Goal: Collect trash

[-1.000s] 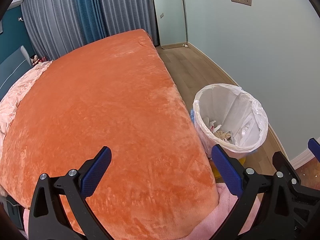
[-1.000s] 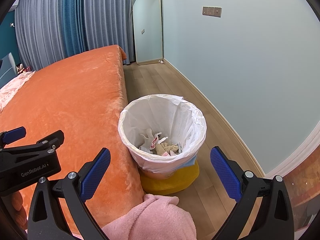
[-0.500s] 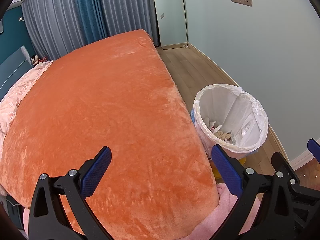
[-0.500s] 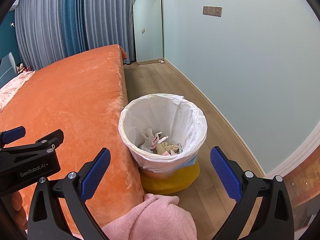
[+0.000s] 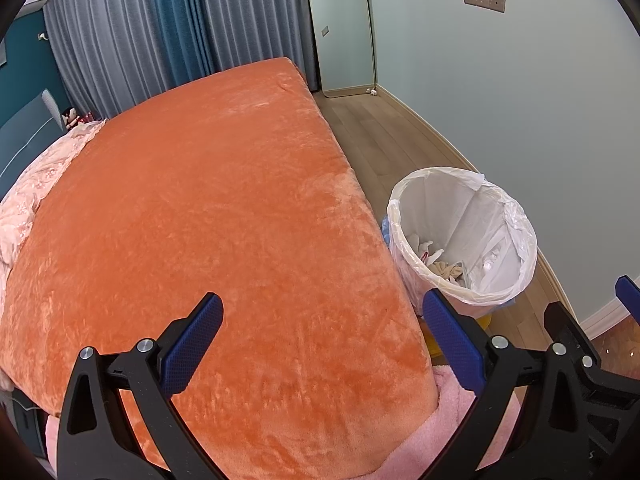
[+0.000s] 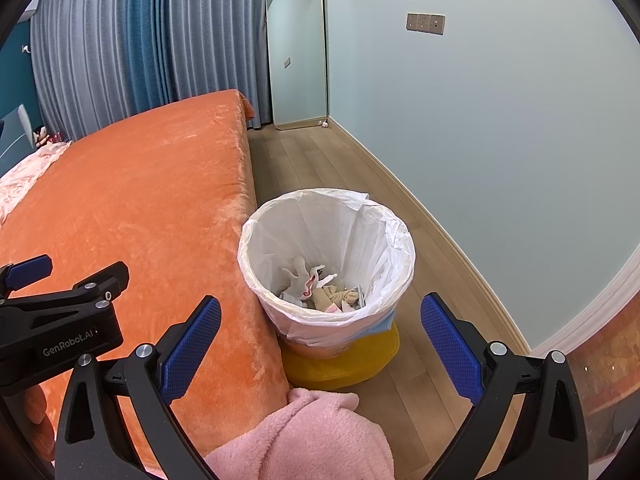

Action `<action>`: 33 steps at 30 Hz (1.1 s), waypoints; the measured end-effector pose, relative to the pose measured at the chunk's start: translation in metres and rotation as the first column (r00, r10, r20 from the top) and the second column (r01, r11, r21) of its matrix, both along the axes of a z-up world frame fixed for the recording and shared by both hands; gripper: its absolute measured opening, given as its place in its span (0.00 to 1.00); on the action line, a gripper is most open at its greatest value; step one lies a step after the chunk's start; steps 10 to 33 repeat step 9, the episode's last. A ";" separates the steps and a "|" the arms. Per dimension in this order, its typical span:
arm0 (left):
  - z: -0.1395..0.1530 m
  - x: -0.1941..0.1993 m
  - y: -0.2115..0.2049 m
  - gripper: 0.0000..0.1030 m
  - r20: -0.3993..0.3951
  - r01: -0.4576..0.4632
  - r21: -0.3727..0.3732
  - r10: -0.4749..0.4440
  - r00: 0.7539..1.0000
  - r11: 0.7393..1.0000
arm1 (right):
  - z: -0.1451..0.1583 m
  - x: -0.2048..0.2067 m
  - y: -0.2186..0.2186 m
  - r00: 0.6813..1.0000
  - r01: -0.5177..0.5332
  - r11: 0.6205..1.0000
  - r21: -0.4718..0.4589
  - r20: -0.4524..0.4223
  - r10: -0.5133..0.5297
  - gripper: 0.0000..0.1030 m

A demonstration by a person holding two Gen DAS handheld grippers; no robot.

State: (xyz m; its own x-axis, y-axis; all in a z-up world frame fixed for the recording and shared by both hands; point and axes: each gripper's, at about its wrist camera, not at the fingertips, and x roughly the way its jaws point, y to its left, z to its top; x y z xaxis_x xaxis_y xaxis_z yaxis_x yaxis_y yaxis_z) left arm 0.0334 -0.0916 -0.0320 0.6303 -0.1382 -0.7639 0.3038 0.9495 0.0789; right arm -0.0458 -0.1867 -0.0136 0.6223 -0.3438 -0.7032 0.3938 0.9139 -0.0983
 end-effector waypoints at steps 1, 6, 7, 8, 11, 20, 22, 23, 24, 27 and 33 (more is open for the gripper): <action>0.000 0.000 0.000 0.93 -0.001 0.001 0.000 -0.001 1.000 1.000 | 0.000 0.000 0.000 1.000 -0.001 1.000 0.000 0.000 0.001 0.93; -0.001 0.000 0.001 0.93 -0.004 0.011 -0.005 -0.011 1.000 1.000 | 0.001 0.001 -0.001 1.000 0.003 1.000 0.002 0.001 -0.003 0.93; -0.001 0.000 0.001 0.93 -0.005 0.015 -0.008 -0.015 1.000 1.000 | 0.001 0.001 -0.001 1.000 0.004 1.000 0.002 0.002 -0.004 0.93; -0.001 0.000 0.001 0.93 -0.006 0.017 -0.011 -0.017 1.000 1.000 | 0.001 0.001 -0.001 1.000 0.005 1.000 0.001 0.002 -0.005 0.93; -0.001 0.000 0.002 0.93 -0.006 0.017 -0.012 -0.017 1.000 1.000 | 0.001 0.001 -0.001 1.000 0.005 1.000 0.001 0.002 -0.005 0.93; -0.001 0.000 0.002 0.93 -0.006 0.017 -0.012 -0.017 1.000 1.000 | 0.001 0.001 -0.001 1.000 0.005 1.000 0.001 0.002 -0.005 0.93; -0.001 0.000 0.002 0.93 -0.006 0.017 -0.012 -0.017 1.000 1.000 | 0.001 0.001 -0.001 1.000 0.005 1.000 0.001 0.002 -0.005 0.93; -0.001 0.000 0.002 0.93 -0.006 0.017 -0.012 -0.017 1.000 1.000 | 0.001 0.001 -0.001 1.000 0.005 1.000 0.001 0.002 -0.005 0.93; -0.001 0.000 0.002 0.93 -0.006 0.017 -0.012 -0.017 1.000 1.000 | 0.001 0.001 -0.001 1.000 0.005 1.000 0.001 0.002 -0.005 0.93; -0.001 0.000 0.002 0.93 -0.006 0.017 -0.012 -0.017 1.000 1.000 | 0.001 0.001 -0.001 1.000 0.005 1.000 0.001 0.002 -0.005 0.93; -0.001 0.000 0.002 0.93 -0.006 0.017 -0.012 -0.017 1.000 1.000 | 0.001 0.001 -0.001 1.000 0.005 1.000 0.001 0.002 -0.005 0.93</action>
